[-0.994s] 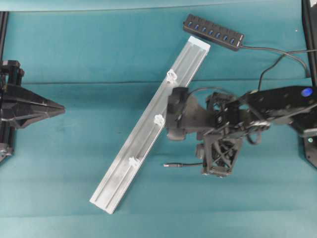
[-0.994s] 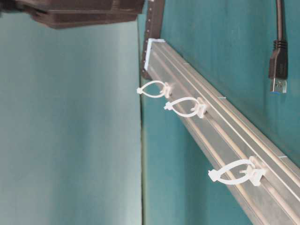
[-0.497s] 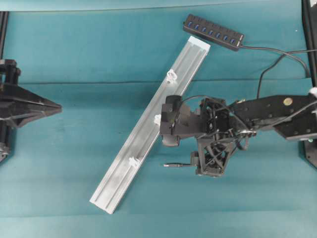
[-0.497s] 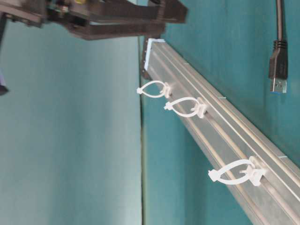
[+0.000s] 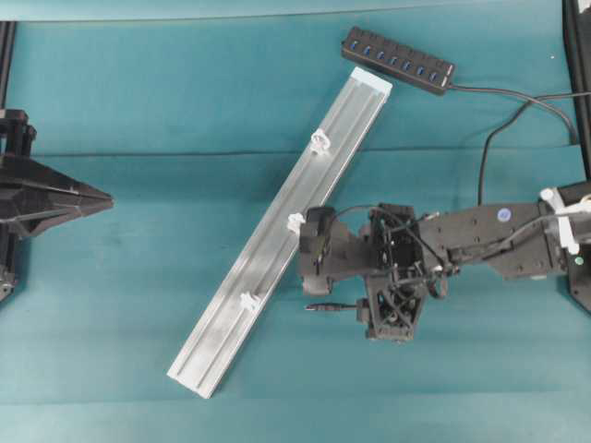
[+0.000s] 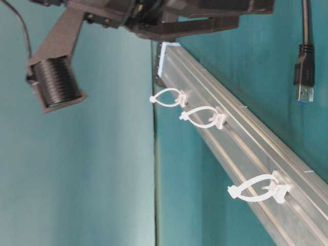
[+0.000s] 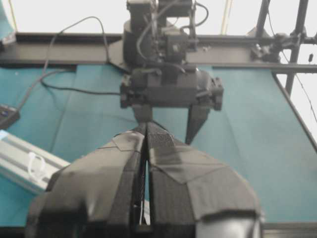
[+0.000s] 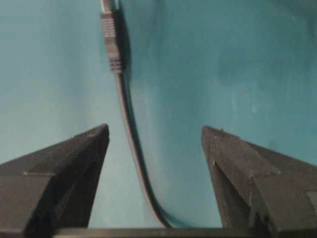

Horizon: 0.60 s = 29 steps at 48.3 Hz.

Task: Pass the USB cable through three rings with both arms.
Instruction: 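Lower the right gripper and close it on the cable near the plug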

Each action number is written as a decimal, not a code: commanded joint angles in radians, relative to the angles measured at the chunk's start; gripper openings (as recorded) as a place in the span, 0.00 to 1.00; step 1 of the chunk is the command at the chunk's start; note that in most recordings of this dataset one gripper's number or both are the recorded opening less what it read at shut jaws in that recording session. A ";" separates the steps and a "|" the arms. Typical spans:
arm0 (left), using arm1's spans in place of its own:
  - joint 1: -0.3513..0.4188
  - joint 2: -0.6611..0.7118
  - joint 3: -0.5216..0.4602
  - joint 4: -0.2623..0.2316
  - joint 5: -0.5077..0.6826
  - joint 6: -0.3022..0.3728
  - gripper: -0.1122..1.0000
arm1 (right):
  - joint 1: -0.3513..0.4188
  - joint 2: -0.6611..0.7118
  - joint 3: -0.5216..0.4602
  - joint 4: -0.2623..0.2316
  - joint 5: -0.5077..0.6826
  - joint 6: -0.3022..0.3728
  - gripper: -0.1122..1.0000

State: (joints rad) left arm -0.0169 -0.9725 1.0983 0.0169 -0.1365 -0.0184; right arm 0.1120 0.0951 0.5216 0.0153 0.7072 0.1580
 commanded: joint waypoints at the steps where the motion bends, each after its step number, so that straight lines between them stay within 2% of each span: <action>1: 0.002 0.006 -0.015 0.003 -0.008 -0.002 0.09 | 0.014 0.021 0.000 -0.002 -0.017 -0.009 0.80; 29: 0.003 0.023 -0.014 0.003 -0.003 0.002 0.09 | 0.031 0.097 0.005 -0.002 -0.066 -0.015 0.80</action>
State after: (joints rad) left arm -0.0169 -0.9557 1.0983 0.0169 -0.1350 -0.0184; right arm 0.1365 0.1764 0.5308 0.0153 0.6473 0.1534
